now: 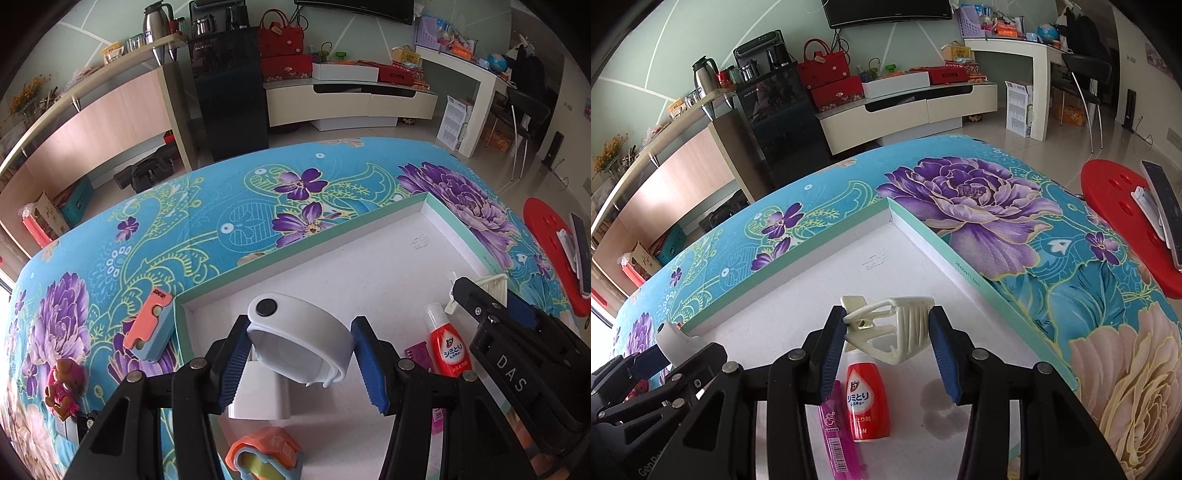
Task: Organize rigid objects
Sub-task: 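Carry the watch and clip into the tray and open both tools, then withdraw both tools from the tray back over the remaining items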
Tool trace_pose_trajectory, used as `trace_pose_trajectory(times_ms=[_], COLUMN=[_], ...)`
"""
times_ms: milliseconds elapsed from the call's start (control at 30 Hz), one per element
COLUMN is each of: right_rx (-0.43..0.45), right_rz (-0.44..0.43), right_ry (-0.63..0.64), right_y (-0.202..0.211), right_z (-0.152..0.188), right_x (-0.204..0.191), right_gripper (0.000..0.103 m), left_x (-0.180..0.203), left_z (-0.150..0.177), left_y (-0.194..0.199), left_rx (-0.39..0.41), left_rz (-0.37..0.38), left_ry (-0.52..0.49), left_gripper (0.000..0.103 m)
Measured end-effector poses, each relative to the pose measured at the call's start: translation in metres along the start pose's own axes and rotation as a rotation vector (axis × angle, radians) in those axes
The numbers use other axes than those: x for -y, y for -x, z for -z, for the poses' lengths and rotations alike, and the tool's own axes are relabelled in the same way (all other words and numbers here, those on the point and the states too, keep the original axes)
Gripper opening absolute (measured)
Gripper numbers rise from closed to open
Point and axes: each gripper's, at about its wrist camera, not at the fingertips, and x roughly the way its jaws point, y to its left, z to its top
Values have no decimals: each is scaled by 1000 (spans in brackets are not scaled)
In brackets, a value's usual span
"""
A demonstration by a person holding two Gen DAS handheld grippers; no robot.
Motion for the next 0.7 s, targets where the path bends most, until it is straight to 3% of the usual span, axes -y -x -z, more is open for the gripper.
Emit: trace_pose_trajectory(times_ms=[133,233,533,700], right_rx=[-20,-18,-25,-5], right_rz=[21,31,20,4], right_ry=[24,38,35,46], right_y=[-5,-5,-5,1], right_z=[2,2,1,-1], right_x=[-3,-5,-6,-10], right_gripper=[48,48,49,67], left_x=[-3,-5,-22,-39], left_z=[1,1,2,5], left_y=[-4,-2,12,23], left_rx=[-17,-13,13,35], left_rz=[0,1,-8,-38], left_ry=[16,26,79,136], left_gripper=[60,71,77,79])
